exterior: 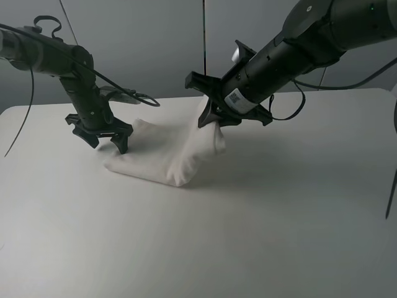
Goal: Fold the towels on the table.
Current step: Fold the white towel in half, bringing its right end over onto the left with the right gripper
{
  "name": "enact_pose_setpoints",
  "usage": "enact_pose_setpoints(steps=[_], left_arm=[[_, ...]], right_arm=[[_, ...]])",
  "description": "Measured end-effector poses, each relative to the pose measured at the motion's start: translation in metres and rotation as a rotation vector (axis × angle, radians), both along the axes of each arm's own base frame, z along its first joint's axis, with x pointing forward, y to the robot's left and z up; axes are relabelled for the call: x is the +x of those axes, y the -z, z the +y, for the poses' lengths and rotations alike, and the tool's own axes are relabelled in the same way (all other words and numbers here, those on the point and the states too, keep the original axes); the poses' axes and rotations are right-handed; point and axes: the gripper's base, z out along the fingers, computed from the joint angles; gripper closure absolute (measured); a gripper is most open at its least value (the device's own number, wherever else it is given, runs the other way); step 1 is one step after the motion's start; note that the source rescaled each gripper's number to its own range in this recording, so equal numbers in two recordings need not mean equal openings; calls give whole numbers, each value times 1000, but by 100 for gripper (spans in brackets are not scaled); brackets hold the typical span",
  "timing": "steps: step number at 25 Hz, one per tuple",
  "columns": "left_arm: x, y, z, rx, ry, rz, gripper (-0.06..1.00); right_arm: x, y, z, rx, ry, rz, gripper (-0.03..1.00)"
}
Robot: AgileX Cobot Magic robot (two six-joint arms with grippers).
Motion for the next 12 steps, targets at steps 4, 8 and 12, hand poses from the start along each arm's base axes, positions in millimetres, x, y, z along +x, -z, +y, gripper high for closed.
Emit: enact_pose_setpoints(steps=[4,8,12], left_arm=[[-1,0,-1,-10,4,8,-5],[-1,0,-1,-13,4,9,-5],[-1,0,-1,-14,9,10,-5]], right_arm=[[4,7,8,65,-4,3,97],[11,16,17,126,-13,11,97],[18,19,30,177,-27,3,97]])
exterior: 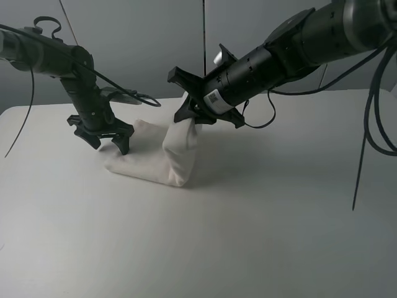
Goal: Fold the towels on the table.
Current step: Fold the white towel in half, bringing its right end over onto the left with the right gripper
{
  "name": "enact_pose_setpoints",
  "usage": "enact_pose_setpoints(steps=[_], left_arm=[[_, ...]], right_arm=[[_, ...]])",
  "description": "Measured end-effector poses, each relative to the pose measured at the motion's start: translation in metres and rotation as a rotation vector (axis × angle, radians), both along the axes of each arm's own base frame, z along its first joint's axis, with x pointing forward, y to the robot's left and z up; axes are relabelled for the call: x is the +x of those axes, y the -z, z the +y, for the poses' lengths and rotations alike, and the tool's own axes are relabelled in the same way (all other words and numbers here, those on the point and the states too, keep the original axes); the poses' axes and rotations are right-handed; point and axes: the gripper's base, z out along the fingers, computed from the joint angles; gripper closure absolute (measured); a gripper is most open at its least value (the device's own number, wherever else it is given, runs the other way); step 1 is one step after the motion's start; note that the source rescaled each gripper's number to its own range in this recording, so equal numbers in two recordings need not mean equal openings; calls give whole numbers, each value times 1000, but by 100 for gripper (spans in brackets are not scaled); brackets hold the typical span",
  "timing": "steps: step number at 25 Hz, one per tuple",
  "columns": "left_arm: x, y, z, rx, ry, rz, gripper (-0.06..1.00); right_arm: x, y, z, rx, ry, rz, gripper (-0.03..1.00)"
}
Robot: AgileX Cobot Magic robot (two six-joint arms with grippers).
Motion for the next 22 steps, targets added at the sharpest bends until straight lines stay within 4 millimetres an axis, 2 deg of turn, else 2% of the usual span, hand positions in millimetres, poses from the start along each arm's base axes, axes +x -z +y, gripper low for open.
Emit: enact_pose_setpoints(steps=[6,16,19,22], left_arm=[[0,0,0,1,15,-1,-5],[2,0,5,28,30,-4,-5],[6,-8,11,38,27,-12,-5],[18,-25,23,45,0,-28,-5]], right_arm=[[4,8,25,33,-49,-3,97],[10,17,29,45,-36,-8,97],[11,20,30,38,-33,-11,97],[12,20,30,34,-27,-20,97]])
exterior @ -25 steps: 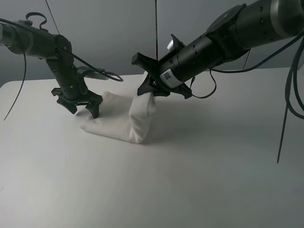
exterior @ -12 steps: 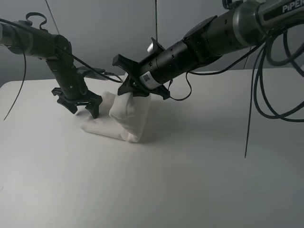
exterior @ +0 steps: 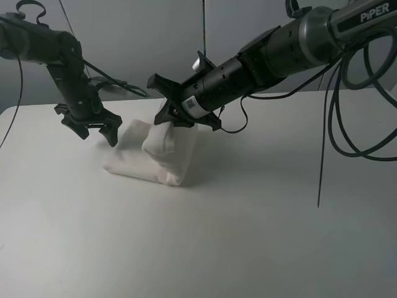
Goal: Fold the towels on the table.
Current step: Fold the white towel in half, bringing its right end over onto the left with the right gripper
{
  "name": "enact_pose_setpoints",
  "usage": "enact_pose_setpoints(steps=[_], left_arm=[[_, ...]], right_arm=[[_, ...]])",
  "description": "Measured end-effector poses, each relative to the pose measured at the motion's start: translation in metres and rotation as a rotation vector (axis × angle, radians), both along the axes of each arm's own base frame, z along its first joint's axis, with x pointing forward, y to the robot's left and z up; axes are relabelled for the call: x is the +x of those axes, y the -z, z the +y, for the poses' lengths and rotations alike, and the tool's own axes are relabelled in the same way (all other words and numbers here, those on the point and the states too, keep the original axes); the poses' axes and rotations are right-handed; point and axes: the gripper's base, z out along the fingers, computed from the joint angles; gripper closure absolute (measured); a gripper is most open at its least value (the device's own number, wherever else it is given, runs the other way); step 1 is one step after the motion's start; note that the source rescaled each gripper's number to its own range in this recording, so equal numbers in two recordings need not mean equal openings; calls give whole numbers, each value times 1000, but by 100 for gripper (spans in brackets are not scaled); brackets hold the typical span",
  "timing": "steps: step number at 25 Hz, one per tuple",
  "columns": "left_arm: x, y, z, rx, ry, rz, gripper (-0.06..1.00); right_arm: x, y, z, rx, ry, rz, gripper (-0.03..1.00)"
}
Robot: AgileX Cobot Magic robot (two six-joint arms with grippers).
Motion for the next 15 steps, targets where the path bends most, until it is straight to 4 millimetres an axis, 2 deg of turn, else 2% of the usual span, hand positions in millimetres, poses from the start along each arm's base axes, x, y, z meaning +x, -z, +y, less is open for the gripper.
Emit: enact_pose_setpoints(steps=[3,6,7,8,9,10,11,13,15], left_arm=[[7,-13,13,10,-26,-1,-5],[6,-16,16,27,-18,11,-5],[6,-16,16,28,-17,13,-5],[6,-16,16,29,-14,15,-5],[5,-16,17,31,-15,19,-5],[5,-16,17,32,-14,21,-5],[5,-16,17,34,-14,23,-5],[4,-16,18,39,-15,35,-5],[4,-16,20,44,-20,47,-5]], right_arm=[[1,0,0,0,12,-10,97],[3,-2,1,11,-4,-54,94],[3,-3,1,20,-8,-67,85],[4,-4,2,27,-14,-83,69],[4,-5,2,39,-14,-95,50],[5,-6,3,53,-9,-102,25],[6,-7,4,62,-10,-114,9],[7,-9,4,78,-2,-126,-1],[8,-9,4,79,3,-134,-3]])
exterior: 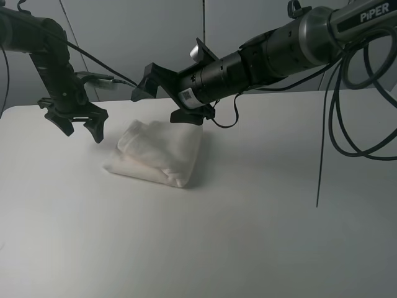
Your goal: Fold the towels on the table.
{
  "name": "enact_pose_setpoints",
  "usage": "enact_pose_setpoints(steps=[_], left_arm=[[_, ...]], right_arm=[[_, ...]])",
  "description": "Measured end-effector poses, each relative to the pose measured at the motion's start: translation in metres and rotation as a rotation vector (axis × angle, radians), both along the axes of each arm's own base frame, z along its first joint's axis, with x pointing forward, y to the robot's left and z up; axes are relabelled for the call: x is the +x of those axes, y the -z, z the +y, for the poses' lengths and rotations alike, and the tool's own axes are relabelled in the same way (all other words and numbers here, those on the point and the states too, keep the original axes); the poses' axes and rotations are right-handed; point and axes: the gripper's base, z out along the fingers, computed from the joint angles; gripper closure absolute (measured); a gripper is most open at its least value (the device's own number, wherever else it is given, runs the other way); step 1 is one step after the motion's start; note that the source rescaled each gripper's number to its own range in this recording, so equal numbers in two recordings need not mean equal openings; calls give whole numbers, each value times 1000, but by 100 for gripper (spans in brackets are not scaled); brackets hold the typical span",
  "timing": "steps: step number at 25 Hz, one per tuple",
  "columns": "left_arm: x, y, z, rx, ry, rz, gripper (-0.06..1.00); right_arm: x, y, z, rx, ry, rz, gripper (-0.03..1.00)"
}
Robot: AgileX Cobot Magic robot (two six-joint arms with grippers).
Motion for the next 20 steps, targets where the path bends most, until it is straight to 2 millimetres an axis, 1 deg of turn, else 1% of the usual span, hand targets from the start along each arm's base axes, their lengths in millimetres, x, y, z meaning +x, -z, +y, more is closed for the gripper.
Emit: enact_pose_setpoints(steps=[3,6,8,9,11,13,15,17,18,20], left_arm=[[-1,0,2,11,-3,15,-5],[-2,-1,4,22,-2,29,-5],[-3,-7,4,19,-2,22,-5],[-3,-13,5,13,-5,7,-5],[-4,-31,8,-1,-10,-26,-5],[-7,-56,14,-20,-23,-72,-5],[-13,-81,22,-42,-33,-123,-5],[-24,-109,30,-62,-36,-187,-5],[-31,-120,34,-65,-36,-211,-5],[-48,-146,41,-81,-31,-278,-5]], right_arm=[[0,0,0,1,2,-3,-3],[-2,-1,1,7,-35,-12,-3],[-5,-5,1,-11,-88,-42,-3],[-8,-9,0,-33,-116,-61,-3],[-12,-20,-5,-99,-162,-100,-3],[-18,-34,-15,-216,-208,-154,-3],[-22,-51,-28,-342,-210,-202,-3],[-28,-74,-45,-497,-213,-286,-3],[-32,-87,-54,-549,-193,-308,-3],[-40,-111,-72,-679,-176,-374,-3]])
